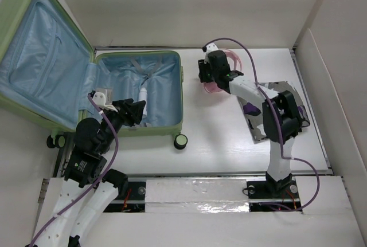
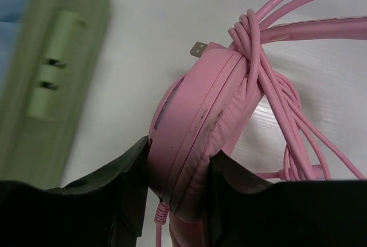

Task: Pack the luggage

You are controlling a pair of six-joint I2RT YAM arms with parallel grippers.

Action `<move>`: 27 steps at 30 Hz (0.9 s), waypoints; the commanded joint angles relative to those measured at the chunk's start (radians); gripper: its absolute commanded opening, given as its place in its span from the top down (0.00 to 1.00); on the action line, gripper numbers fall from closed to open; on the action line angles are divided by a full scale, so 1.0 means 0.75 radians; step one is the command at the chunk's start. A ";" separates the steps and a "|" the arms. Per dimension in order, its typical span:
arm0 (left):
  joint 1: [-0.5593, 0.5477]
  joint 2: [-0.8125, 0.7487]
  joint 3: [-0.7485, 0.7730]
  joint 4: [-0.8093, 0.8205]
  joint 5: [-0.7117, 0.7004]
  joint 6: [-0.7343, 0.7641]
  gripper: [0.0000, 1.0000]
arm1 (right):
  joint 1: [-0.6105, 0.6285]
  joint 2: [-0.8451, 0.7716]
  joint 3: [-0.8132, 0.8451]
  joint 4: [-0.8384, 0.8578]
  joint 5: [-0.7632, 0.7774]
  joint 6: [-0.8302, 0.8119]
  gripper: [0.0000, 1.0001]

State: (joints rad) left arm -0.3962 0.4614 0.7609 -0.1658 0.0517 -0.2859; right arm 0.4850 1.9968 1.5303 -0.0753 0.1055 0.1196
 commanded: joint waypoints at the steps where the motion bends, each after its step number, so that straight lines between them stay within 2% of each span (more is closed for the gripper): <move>1: 0.007 -0.012 -0.002 0.043 0.021 -0.001 0.51 | 0.110 -0.259 0.064 0.156 -0.018 -0.143 0.70; 3: 0.007 -0.022 -0.006 0.051 0.015 -0.003 0.51 | 0.157 -0.300 0.083 0.123 -0.036 -0.186 0.70; 6: 0.007 -0.022 -0.004 0.043 0.013 -0.007 0.51 | 0.247 -0.298 0.180 0.105 -0.222 -0.204 0.71; 7: 0.007 -0.026 -0.004 0.045 0.013 -0.007 0.51 | 0.298 -0.249 0.258 0.058 -0.332 -0.206 0.71; 10: 0.007 -0.047 -0.006 0.051 -0.014 -0.013 0.51 | 0.365 -0.131 0.403 0.023 -0.465 -0.180 0.71; 11: 0.007 -0.057 -0.008 0.047 -0.030 -0.016 0.51 | 0.404 -0.017 0.537 -0.018 -0.484 -0.166 0.72; 13: 0.007 -0.069 -0.008 0.043 -0.042 -0.020 0.51 | 0.441 0.104 0.700 -0.075 -0.499 -0.164 0.72; 14: 0.007 -0.085 -0.010 0.045 -0.046 -0.020 0.51 | 0.472 0.216 0.850 -0.122 -0.492 -0.162 0.72; 18: 0.007 -0.106 -0.016 0.047 -0.101 -0.026 0.51 | 0.497 0.452 1.159 -0.192 -0.490 -0.098 0.71; 21: 0.007 -0.108 -0.010 0.053 -0.108 -0.040 0.51 | 0.523 0.569 1.271 -0.200 -0.486 -0.047 0.70; 27: 0.007 -0.081 0.024 0.090 -0.143 -0.181 0.48 | 0.562 0.663 1.265 -0.129 -0.456 0.018 0.66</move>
State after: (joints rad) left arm -0.3954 0.3904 0.7597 -0.1608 -0.0334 -0.3489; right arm 0.8944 2.5340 2.3882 -0.2855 -0.2401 0.1108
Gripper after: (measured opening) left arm 0.510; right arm 0.429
